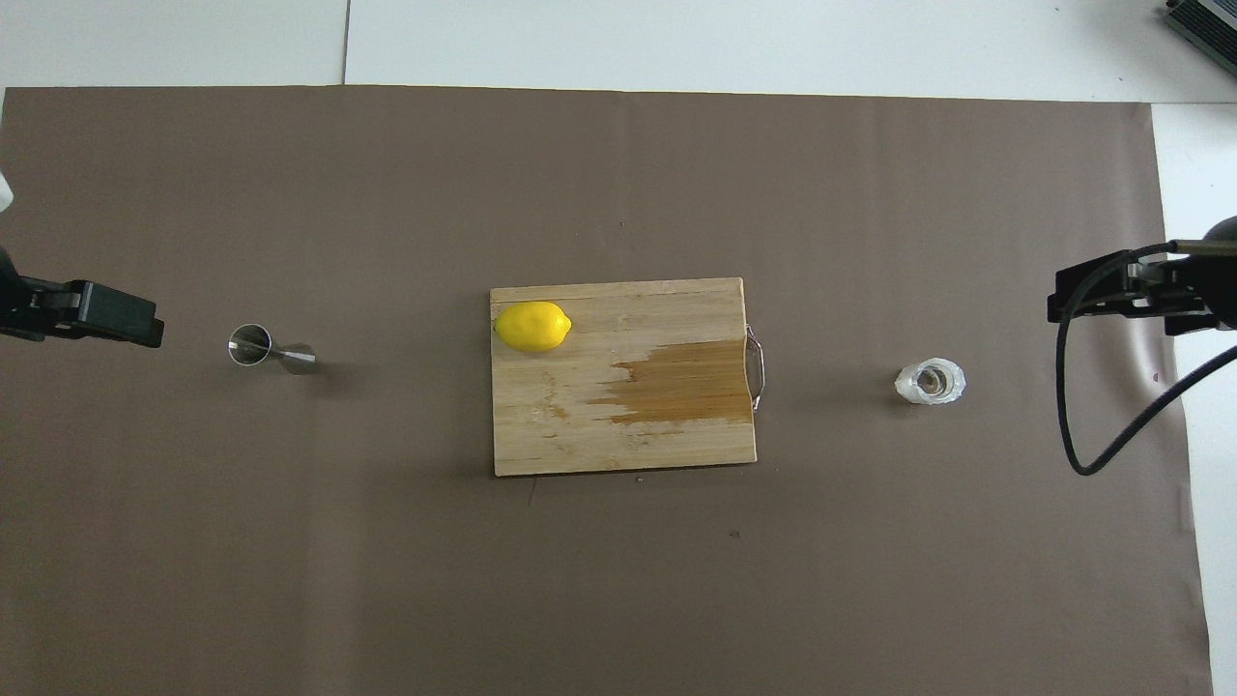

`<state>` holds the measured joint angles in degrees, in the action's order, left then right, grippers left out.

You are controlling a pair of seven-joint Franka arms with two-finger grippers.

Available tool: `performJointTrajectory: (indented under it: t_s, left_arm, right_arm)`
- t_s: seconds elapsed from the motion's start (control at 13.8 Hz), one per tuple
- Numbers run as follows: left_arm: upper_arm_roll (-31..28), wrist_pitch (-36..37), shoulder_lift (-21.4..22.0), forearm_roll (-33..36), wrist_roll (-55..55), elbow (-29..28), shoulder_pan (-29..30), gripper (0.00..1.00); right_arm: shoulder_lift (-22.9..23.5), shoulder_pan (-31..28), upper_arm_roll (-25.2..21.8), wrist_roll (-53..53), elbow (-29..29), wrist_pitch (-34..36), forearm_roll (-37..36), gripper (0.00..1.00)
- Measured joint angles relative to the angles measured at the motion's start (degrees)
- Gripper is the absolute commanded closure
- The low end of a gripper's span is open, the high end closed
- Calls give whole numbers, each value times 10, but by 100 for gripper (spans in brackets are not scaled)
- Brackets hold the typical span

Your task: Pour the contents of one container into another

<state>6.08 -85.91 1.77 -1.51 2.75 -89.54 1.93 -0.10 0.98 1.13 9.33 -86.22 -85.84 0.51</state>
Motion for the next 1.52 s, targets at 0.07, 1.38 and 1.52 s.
performJointTrajectory:
  t_s: [0.07, 1.38, 1.52]
  left_arm:
    - [0, 1, 0, 0, 0, 0, 0, 0]
    - [-7, -2, -79, -18, -212, -24, 13, 0]
    - [-8, -27, -104, -45, -303, -31, 32, 0]
  right_arm:
    - [0, 0, 0, 0, 0, 0, 0, 0]
    - [0, 0, 0, 0, 0, 0, 0, 0]
    - [0, 0, 0, 0, 0, 0, 0, 0]
